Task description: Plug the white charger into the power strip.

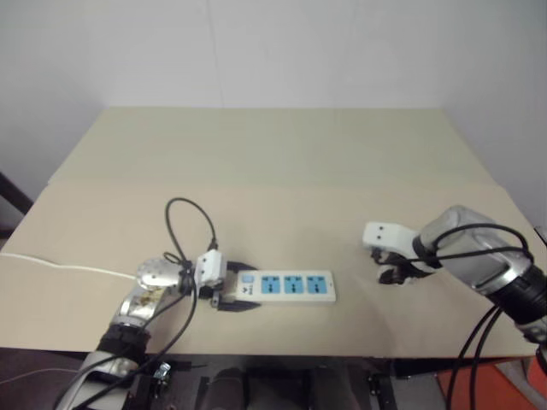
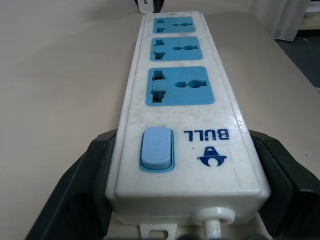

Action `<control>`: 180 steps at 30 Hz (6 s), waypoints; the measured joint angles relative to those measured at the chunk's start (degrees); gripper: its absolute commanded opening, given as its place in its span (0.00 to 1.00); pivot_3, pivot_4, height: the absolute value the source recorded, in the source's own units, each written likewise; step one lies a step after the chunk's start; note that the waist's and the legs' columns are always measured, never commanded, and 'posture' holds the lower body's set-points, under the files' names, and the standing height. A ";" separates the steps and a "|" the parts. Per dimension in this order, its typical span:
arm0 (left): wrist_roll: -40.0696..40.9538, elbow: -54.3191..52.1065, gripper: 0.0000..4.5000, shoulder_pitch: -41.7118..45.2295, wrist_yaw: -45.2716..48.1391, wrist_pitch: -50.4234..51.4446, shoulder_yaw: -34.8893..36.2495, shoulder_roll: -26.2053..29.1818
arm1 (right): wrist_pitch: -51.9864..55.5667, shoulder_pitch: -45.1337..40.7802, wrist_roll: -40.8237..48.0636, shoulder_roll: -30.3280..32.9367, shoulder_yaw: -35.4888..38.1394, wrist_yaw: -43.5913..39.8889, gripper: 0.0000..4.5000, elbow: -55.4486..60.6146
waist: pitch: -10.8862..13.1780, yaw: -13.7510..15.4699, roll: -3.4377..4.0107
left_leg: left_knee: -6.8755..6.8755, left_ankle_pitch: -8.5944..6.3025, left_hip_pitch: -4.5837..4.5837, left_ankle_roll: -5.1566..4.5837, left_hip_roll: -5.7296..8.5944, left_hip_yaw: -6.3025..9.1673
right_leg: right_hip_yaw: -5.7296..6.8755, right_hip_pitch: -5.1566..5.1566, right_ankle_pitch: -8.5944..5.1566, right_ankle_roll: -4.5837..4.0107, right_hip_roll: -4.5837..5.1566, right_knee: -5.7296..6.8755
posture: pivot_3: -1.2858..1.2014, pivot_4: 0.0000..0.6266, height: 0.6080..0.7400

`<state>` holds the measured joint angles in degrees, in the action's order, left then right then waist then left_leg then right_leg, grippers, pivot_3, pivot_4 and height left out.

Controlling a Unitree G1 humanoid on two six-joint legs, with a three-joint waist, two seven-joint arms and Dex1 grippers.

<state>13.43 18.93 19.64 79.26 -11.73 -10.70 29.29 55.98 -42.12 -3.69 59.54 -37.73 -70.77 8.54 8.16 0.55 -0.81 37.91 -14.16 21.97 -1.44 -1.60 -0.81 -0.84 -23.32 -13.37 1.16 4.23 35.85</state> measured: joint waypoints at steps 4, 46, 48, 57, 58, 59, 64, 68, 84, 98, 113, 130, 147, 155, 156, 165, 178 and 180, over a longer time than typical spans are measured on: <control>0.03 -0.04 0.74 -0.03 -0.01 0.08 0.03 0.18 | -2.43 0.31 0.56 -2.45 3.44 2.06 0.25 -1.85 | 0.00 -0.15 0.00 | 0.00 0.00 -0.02 0.00 0.00 -0.01 | -0.01 0.02 0.00 0.00 -0.01 0.01 | 0.52 0.24 1.00; 0.08 -0.40 0.74 0.72 0.23 1.87 -0.54 1.61 | -42.32 17.66 24.64 -45.54 24.14 7.17 0.25 -13.51 | -0.04 -0.74 -0.12 | -0.03 0.00 -0.16 0.00 -0.14 0.13 | 0.00 0.11 0.02 -0.03 -0.26 0.15 | 0.52 0.24 1.00; 0.08 -0.40 0.74 0.71 0.21 1.87 -0.53 1.63 | -42.75 17.67 24.48 -45.70 23.88 7.16 0.25 -13.89 | -0.04 -0.75 -0.12 | -0.03 0.00 -0.17 0.00 -0.15 0.13 | 0.00 0.12 0.02 -0.03 -0.27 0.15 | 0.52 0.24 1.00; 0.08 -0.42 0.74 0.69 0.20 1.83 -0.53 1.68 | -45.35 17.62 23.69 -47.25 23.13 7.78 0.25 -15.72 | -0.04 -0.76 -0.12 | -0.03 0.00 -0.17 0.00 -0.15 0.13 | 0.00 0.11 0.02 -0.03 -0.27 0.16 | 0.52 0.24 1.00; 0.07 -0.42 0.74 0.69 0.20 1.83 -0.53 1.68 | -45.54 17.61 23.67 -47.25 23.13 7.78 0.25 -15.83 | -0.04 -0.77 -0.12 | -0.03 0.00 -0.18 0.00 -0.15 0.13 | 0.00 0.12 0.02 -0.03 -0.27 0.16 | 0.52 0.24 1.00; 0.07 -0.42 0.74 0.69 0.20 1.83 -0.53 1.69 | -45.61 17.60 23.66 -47.23 23.13 7.75 0.25 -15.86 | -0.04 -0.77 -0.12 | -0.03 0.00 -0.18 0.00 -0.15 0.13 | 0.00 0.12 0.02 -0.03 -0.27 0.16 | 0.52 0.24 1.00; 0.07 -0.42 0.74 0.69 0.20 1.83 -0.54 1.70 | -45.76 17.58 23.74 -46.24 23.24 7.14 0.25 -15.86 | -0.04 -0.77 -0.12 | -0.03 0.00 -0.18 0.00 -0.15 0.12 | 0.00 0.12 0.02 -0.03 -0.27 0.16 | 0.52 0.24 1.00; 0.07 -0.44 0.74 0.69 0.20 1.77 -0.61 1.69 | -45.77 17.59 23.65 -45.75 23.22 7.09 0.25 -15.92 | -0.04 -0.75 -0.12 | -0.03 0.00 -0.17 0.00 -0.15 0.13 | 0.00 0.12 0.02 -0.03 -0.27 0.15 | 0.52 0.24 1.00; 0.13 -2.24 0.74 0.08 -0.83 2.06 -1.92 1.58 | -53.70 20.09 22.48 -42.78 22.17 5.04 0.25 -17.02 | -0.04 -0.43 -0.12 | -0.03 0.00 -0.16 0.00 -0.10 0.11 | 0.00 0.15 0.02 -0.02 -0.20 0.11 | 0.52 0.24 1.00; 0.17 -2.40 0.74 -0.09 -1.21 2.37 -2.01 1.59 | -58.82 19.95 22.56 -40.84 21.05 4.36 0.25 -20.11 | -0.05 -0.42 -0.13 | -0.03 0.00 -0.33 0.00 -0.11 0.10 | -0.02 0.29 0.02 -0.02 -0.21 0.11 | 0.52 0.24 1.00; 0.15 -2.22 0.74 -0.09 -1.31 2.87 -1.96 2.00 | -58.72 17.56 22.56 -40.78 19.57 3.60 0.25 -22.15 | -0.06 -0.74 -0.14 | -0.03 0.00 -0.59 0.00 -0.18 0.08 | -0.07 0.45 0.00 -0.01 -0.27 0.15 | 0.52 0.24 1.00; 0.15 -2.29 0.74 -0.16 -1.51 2.98 -1.97 2.00 | -56.83 20.09 22.83 -40.66 19.82 6.89 0.25 -18.96 | -0.06 -0.75 -0.15 | -0.07 -0.01 -0.72 0.00 -0.20 0.08 | -0.06 0.59 -0.05 0.03 -0.26 0.10 | 0.52 0.24 1.00; 0.17 -2.29 0.74 -0.19 -1.50 2.95 -1.98 2.15 | -56.85 19.07 22.81 -40.32 19.11 6.43 0.25 -19.41 | -0.06 -0.82 -0.15 | -0.09 -0.01 -0.71 0.00 -0.21 0.08 | -0.05 0.57 -0.08 0.04 -0.26 0.09 | 0.52 0.24 1.00; 0.26 -2.37 0.74 -0.29 -1.52 2.92 -1.93 2.21 | -55.47 18.40 22.15 -38.52 18.75 5.89 0.54 -19.64 | -0.06 -0.83 -0.17 | -0.10 -0.01 -0.68 0.00 -0.21 0.08 | -0.05 0.55 -0.07 0.03 -0.25 0.07 | 0.52 0.24 1.00; 0.24 -2.37 0.74 -0.28 -1.53 2.92 -1.93 2.31 | -55.21 18.24 21.96 -37.99 18.95 5.91 0.62 -19.68 | -0.09 -0.88 -0.21 | -0.11 -0.01 -0.69 0.00 -0.22 0.08 | -0.05 0.56 -0.08 0.03 -0.26 0.06 | 0.52 0.24 1.00; 0.12 -2.35 0.96 -0.35 -1.53 3.23 -1.90 2.77 | -54.02 18.15 21.67 -37.83 19.53 5.78 1.00 -19.40 | -0.15 -1.06 -0.31 | -0.13 -0.01 -0.69 0.00 -0.25 0.08 | -0.04 0.54 -0.09 0.02 -0.29 0.05 | 0.52 0.24 1.00; 7.91 -12.61 0.99 -0.55 0.76 14.14 2.42 7.61 | -50.79 18.50 21.14 -33.39 21.68 4.68 1.00 -15.32 | -0.10 -0.65 -0.33 | -0.13 -0.01 -0.10 0.00 -0.21 0.10 | -0.01 0.05 -0.03 -0.07 -0.22 0.02 | 0.52 0.24 1.00; 10.57 -15.79 0.99 -0.70 1.02 16.96 4.56 9.33 | -48.98 19.29 21.92 -30.51 23.63 4.42 1.00 -14.01 | -0.01 -0.67 -0.34 | -0.13 -0.01 0.00 0.00 -0.21 0.10 | 0.00 -0.02 -0.03 -0.07 -0.22 -0.02 | 0.52 0.24 1.00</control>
<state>24.00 3.14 18.94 80.28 5.24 -6.14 38.63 7.00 -22.83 18.24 29.03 -14.09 -66.35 -5.47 8.15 -0.12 -1.14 37.78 -14.17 21.97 -1.44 -1.81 -0.71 -0.84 -23.34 -13.40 1.09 4.01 35.83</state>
